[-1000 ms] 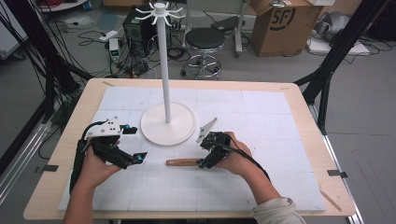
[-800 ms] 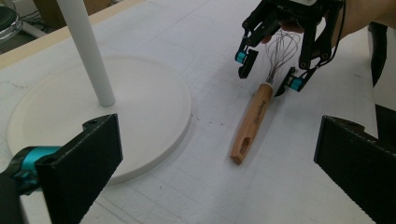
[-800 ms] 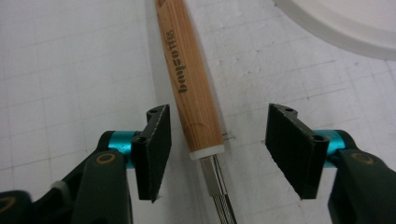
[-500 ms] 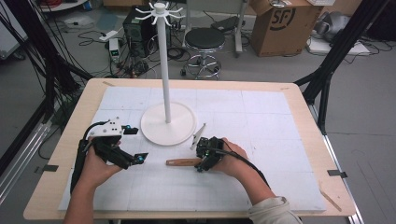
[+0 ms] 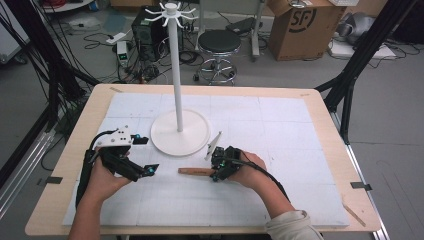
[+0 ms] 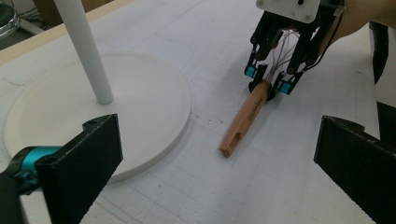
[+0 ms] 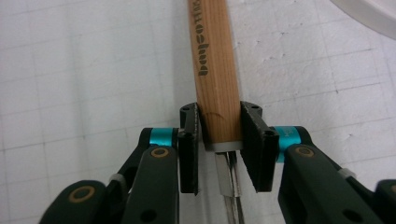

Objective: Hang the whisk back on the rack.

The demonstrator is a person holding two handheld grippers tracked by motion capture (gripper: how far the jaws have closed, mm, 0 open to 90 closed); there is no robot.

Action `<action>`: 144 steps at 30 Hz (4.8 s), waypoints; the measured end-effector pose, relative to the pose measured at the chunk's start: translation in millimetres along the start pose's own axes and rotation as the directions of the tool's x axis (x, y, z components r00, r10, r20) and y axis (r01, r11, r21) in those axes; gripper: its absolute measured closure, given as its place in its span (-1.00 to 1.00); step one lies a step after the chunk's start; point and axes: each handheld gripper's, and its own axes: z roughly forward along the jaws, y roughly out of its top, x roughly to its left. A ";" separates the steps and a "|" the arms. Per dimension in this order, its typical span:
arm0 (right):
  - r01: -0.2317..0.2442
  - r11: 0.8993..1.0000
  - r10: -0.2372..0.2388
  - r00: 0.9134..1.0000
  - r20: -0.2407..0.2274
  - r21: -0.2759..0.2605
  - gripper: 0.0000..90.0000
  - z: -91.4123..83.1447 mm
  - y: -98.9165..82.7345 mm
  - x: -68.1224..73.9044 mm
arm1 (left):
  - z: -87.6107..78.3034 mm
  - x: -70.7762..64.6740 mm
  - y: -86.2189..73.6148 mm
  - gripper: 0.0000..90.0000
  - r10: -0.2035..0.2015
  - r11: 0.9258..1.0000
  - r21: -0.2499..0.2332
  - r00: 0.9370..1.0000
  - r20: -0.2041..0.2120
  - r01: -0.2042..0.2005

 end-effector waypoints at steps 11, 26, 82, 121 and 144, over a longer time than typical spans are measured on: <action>-0.036 0.992 0.034 0.999 -0.023 -0.123 0.59 -18.4 -3.3 -3.3 | -1.0 0.2 -0.1 -0.96 -0.003 1.000 -0.005 1.000 -0.003 0.003; -0.109 0.871 0.089 0.994 -0.063 -0.480 0.59 -74.8 -23.0 -12.3 | 0.1 -0.4 0.1 -0.96 -0.002 1.000 -0.006 1.000 -0.001 0.002; 0.019 0.720 0.025 0.998 0.054 -0.694 0.59 -216.5 84.1 -60.3 | 0.0 0.4 -0.8 -0.96 -0.004 1.000 -0.007 1.000 0.003 0.004; -0.074 0.718 0.100 0.995 -0.002 -0.692 0.58 -205.3 103.5 -94.0 | -1.0 0.8 -1.4 -0.96 -0.003 1.000 -0.013 1.000 0.006 0.003; -0.108 0.678 0.164 0.986 0.007 -0.727 -0.20 -208.3 85.8 -80.9 | 2.0 -1.6 0.1 -0.96 0.003 1.000 -0.009 1.000 0.015 -0.003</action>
